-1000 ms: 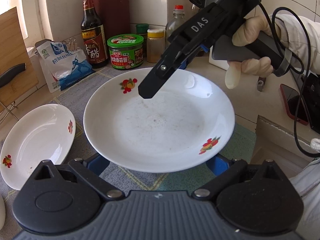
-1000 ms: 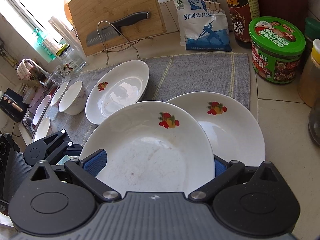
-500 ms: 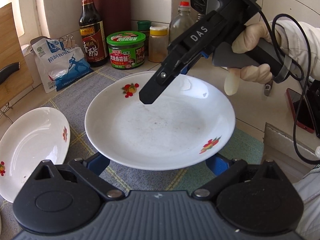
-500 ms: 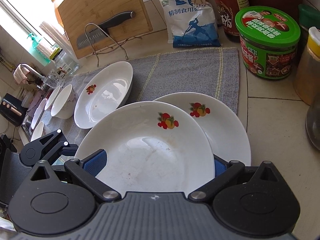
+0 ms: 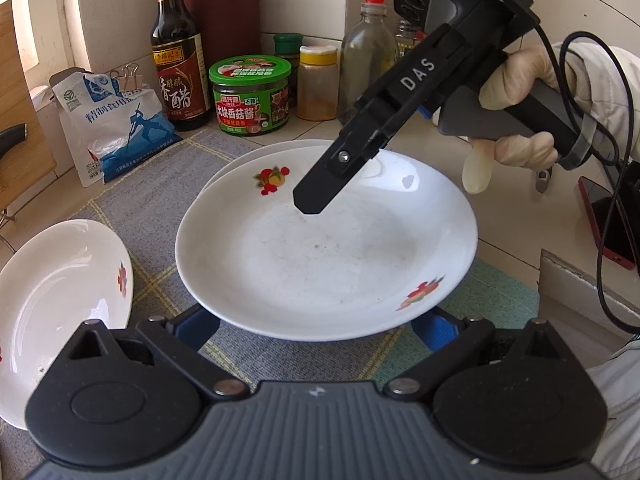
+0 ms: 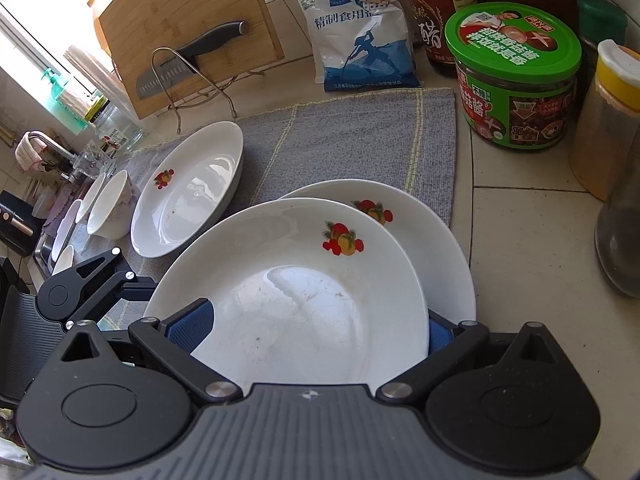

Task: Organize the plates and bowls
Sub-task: 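Lower the held plate onto the stained plate to stack them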

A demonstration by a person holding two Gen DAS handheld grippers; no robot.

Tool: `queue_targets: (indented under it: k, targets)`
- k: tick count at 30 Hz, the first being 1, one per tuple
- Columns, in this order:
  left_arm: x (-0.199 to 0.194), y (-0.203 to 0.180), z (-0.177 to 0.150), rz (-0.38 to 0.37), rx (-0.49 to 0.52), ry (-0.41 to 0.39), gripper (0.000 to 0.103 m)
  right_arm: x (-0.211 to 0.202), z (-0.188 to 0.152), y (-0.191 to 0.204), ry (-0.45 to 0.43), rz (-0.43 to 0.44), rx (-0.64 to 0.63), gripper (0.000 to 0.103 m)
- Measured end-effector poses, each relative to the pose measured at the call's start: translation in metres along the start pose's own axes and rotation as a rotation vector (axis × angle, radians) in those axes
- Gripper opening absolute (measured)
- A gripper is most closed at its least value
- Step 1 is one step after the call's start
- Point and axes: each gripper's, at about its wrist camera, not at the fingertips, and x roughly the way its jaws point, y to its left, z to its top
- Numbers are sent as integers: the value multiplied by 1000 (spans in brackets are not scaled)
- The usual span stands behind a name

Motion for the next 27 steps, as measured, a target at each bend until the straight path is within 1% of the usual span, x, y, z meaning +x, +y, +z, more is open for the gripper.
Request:
queue_targets:
  k: [3, 8, 11, 18, 27]
  targets:
    - [3, 0, 1, -3, 16, 1, 101, -3, -2, -2, -2, -3, 7, 103]
    - [6, 3, 2, -19, 13, 1, 101, -8, -6, -3, -7, -16, 18, 103]
    - [7, 3, 2, -17, 22, 0, 101, -10, -9, -3, -7, -29, 25, 103]
    - [8, 6, 2, -28, 27, -4, 100, -19, -14, -2, -31, -37, 43, 103]
    - [5, 6, 0, -13, 38, -23, 100, -23, -17, 11, -33, -118, 38, 103]
